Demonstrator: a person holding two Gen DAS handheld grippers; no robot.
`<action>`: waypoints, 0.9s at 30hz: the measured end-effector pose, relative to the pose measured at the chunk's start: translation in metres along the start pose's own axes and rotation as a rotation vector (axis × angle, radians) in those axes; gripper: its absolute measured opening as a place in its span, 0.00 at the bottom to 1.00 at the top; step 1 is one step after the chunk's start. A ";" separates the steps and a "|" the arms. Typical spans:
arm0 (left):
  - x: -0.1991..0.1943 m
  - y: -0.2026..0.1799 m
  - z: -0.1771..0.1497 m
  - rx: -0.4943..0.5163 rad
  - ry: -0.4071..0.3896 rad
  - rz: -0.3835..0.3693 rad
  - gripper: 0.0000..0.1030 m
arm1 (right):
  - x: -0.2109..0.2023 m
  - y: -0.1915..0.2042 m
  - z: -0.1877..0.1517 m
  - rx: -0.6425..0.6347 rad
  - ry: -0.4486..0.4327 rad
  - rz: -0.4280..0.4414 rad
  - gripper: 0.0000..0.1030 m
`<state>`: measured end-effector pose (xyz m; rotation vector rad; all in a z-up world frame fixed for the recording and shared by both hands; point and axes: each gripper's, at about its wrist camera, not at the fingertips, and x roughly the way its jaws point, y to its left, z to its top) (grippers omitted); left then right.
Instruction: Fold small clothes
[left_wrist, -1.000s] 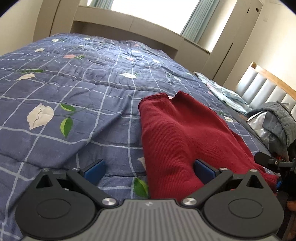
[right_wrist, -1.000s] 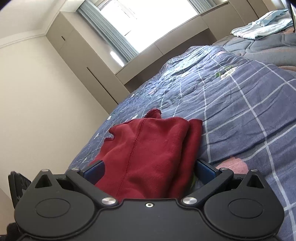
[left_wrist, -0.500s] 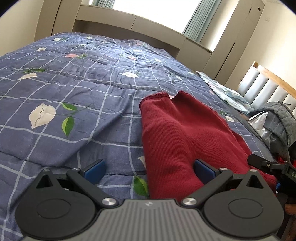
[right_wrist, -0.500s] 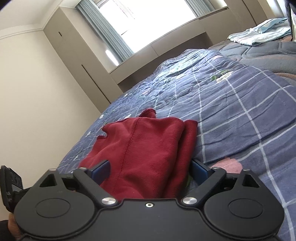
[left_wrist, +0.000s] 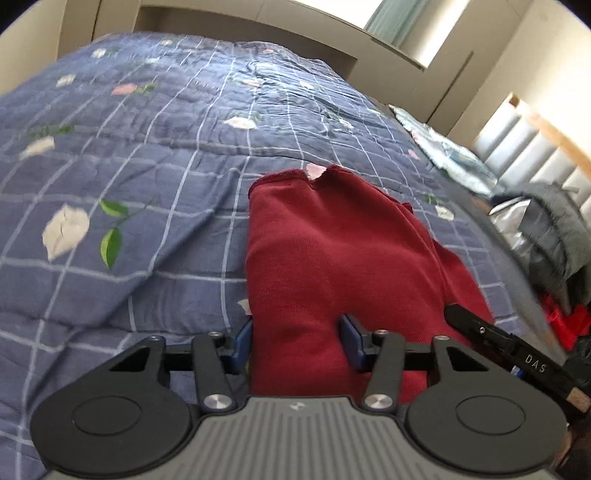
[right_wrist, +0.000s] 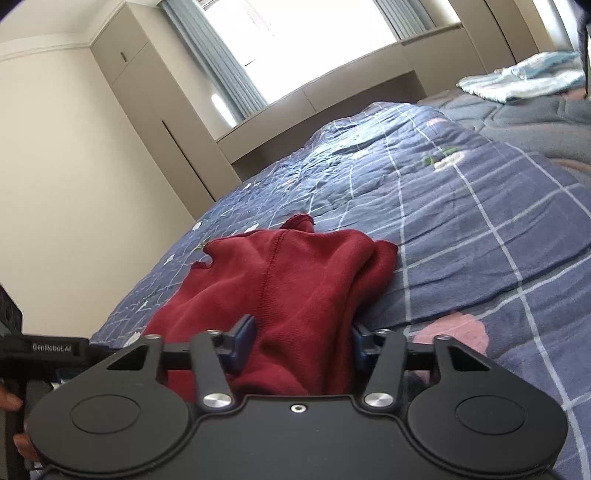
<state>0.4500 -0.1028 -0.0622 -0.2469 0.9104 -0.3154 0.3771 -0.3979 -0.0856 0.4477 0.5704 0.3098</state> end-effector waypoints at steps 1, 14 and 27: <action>-0.001 -0.004 0.000 0.011 -0.002 0.009 0.43 | -0.001 0.005 0.001 -0.024 -0.001 -0.007 0.40; -0.056 -0.032 0.021 0.170 -0.094 0.057 0.27 | -0.011 0.064 0.029 -0.174 -0.046 -0.018 0.21; -0.123 0.051 0.048 0.158 -0.176 0.209 0.28 | 0.057 0.169 0.027 -0.218 -0.022 0.147 0.20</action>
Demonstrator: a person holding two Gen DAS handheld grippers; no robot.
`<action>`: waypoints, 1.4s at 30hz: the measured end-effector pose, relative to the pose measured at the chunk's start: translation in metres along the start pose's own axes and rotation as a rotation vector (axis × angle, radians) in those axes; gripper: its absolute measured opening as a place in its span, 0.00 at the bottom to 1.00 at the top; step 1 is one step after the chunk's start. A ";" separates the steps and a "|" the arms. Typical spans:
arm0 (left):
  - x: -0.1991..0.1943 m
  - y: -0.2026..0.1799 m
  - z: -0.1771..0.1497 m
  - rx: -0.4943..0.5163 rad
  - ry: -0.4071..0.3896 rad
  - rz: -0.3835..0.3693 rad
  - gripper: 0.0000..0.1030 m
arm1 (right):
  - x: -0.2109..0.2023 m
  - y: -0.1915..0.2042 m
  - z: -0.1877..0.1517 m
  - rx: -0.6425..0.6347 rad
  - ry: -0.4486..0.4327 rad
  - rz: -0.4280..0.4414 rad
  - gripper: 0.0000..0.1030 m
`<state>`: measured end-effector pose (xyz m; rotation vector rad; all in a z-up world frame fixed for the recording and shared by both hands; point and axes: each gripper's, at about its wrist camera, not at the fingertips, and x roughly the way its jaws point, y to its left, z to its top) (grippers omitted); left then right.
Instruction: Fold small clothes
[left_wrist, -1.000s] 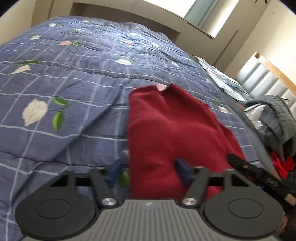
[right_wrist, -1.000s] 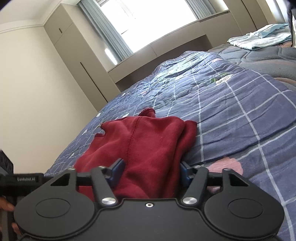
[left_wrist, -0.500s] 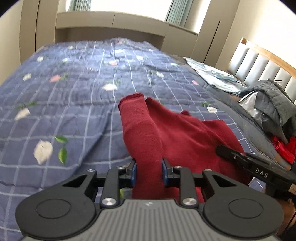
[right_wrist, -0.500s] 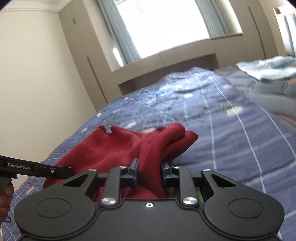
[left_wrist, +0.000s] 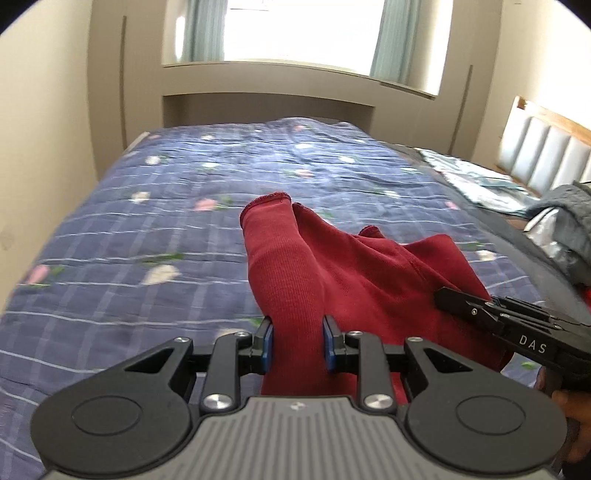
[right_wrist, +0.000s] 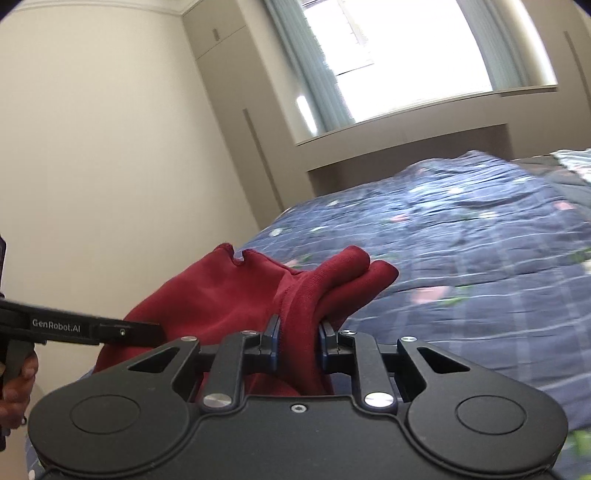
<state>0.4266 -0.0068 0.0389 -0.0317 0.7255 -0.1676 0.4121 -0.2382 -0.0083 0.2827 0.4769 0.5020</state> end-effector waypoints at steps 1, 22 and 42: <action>-0.002 0.008 0.001 -0.003 0.001 0.013 0.28 | 0.009 0.007 -0.001 0.001 0.008 0.012 0.20; 0.019 0.104 -0.060 -0.138 0.050 0.075 0.34 | 0.066 0.050 -0.044 0.001 0.137 -0.016 0.34; -0.076 0.069 -0.049 -0.179 -0.114 0.093 0.99 | -0.058 0.096 -0.014 -0.105 -0.057 -0.161 0.99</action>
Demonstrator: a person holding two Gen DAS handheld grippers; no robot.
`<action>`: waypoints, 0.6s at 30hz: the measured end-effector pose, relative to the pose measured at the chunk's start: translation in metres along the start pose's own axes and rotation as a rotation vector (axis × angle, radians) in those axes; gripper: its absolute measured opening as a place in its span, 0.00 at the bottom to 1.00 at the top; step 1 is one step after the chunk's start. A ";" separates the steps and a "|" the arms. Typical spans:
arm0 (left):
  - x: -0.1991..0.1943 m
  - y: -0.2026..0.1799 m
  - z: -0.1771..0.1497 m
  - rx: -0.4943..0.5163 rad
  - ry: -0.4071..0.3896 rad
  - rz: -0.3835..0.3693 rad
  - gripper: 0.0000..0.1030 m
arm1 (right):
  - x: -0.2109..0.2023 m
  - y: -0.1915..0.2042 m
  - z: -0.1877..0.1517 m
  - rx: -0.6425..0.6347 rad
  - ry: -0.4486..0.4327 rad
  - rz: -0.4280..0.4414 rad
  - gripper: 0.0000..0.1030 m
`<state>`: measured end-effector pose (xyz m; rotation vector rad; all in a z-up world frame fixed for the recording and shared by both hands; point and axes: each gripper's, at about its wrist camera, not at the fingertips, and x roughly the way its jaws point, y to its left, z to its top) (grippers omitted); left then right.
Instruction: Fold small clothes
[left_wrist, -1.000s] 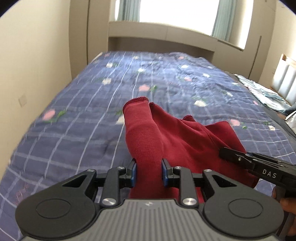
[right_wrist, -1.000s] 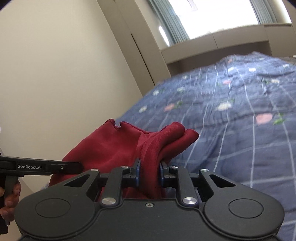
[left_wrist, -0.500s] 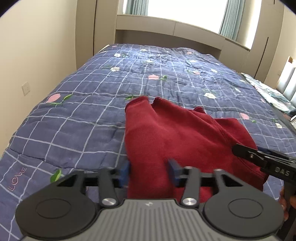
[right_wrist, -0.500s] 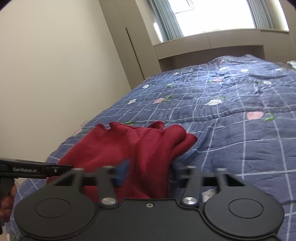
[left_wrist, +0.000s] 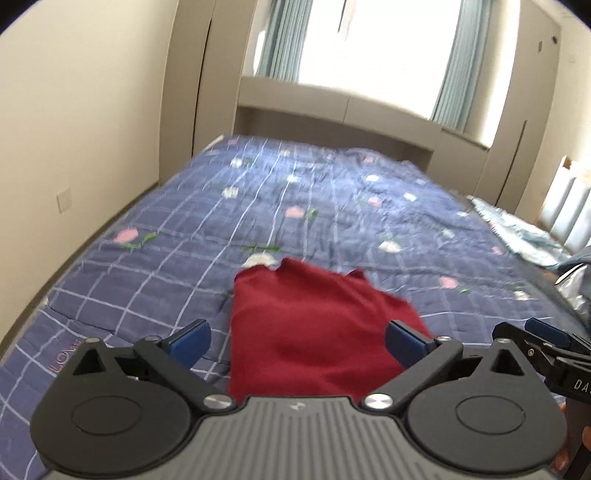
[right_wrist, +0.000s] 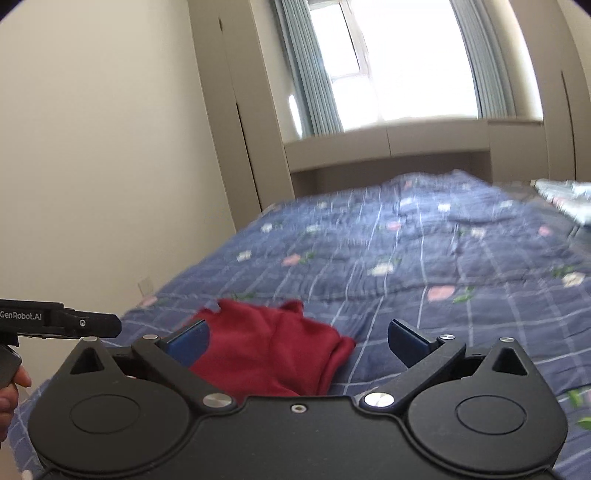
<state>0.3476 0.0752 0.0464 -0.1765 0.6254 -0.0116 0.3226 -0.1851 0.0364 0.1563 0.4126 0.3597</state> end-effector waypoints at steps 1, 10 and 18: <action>-0.012 -0.003 -0.002 0.003 -0.018 -0.003 0.99 | -0.014 0.004 0.001 -0.008 -0.019 0.002 0.99; -0.104 -0.023 -0.043 -0.004 -0.131 0.027 1.00 | -0.112 0.023 -0.014 -0.071 -0.084 0.031 0.99; -0.151 -0.029 -0.083 0.020 -0.180 0.062 1.00 | -0.178 0.034 -0.036 -0.095 -0.163 0.001 1.00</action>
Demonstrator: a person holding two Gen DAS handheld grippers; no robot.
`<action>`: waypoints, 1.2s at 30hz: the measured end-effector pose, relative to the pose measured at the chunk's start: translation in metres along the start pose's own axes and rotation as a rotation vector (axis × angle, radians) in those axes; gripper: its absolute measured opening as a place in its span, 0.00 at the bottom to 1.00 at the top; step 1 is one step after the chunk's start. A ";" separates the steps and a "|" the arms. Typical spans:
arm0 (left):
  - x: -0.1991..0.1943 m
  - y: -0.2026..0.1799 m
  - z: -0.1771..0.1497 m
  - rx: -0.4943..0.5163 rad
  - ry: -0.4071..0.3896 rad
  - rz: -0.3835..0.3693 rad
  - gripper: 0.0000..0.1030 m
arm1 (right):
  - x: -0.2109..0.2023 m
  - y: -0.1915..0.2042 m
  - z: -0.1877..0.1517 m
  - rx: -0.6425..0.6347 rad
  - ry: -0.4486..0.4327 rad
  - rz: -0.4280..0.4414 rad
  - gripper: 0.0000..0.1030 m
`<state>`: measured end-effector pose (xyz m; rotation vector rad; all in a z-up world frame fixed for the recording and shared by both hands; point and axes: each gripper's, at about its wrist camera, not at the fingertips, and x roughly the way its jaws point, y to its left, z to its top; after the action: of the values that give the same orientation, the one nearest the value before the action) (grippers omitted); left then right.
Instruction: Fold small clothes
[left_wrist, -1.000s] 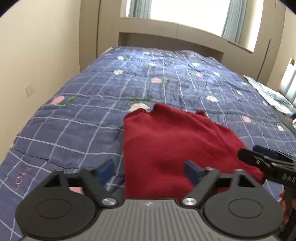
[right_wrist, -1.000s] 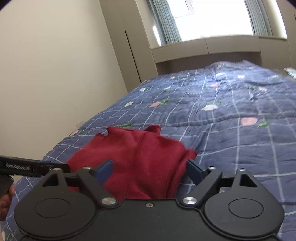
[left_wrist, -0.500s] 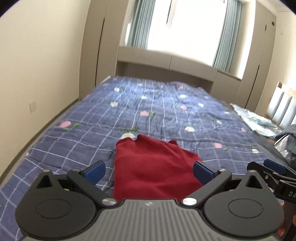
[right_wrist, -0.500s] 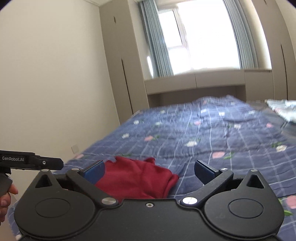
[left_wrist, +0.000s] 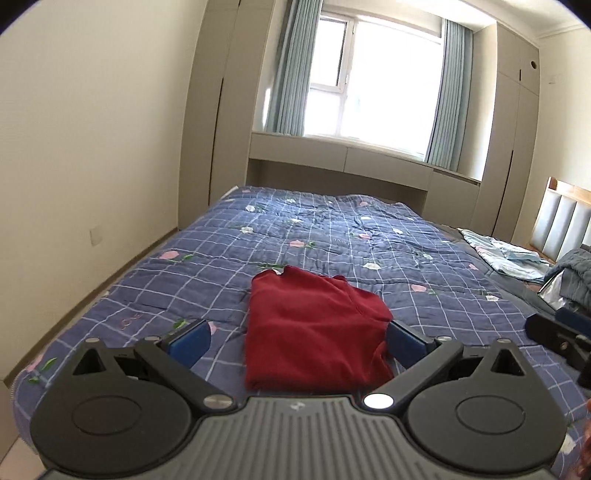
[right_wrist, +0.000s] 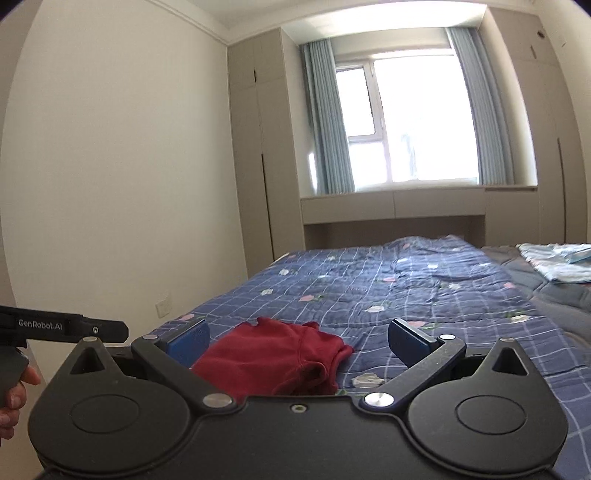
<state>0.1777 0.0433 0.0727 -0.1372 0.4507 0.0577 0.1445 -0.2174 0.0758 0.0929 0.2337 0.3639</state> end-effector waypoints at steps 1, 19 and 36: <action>-0.005 0.000 -0.004 0.003 -0.004 0.003 1.00 | -0.007 0.002 -0.002 -0.001 -0.007 -0.005 1.00; -0.092 0.004 -0.086 -0.067 -0.069 0.065 1.00 | -0.102 0.037 -0.065 -0.029 -0.089 -0.116 1.00; -0.102 0.005 -0.112 -0.041 -0.014 0.084 1.00 | -0.110 0.040 -0.082 -0.056 -0.064 -0.079 1.00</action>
<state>0.0374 0.0298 0.0169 -0.1575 0.4413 0.1505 0.0107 -0.2160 0.0252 0.0395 0.1633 0.2879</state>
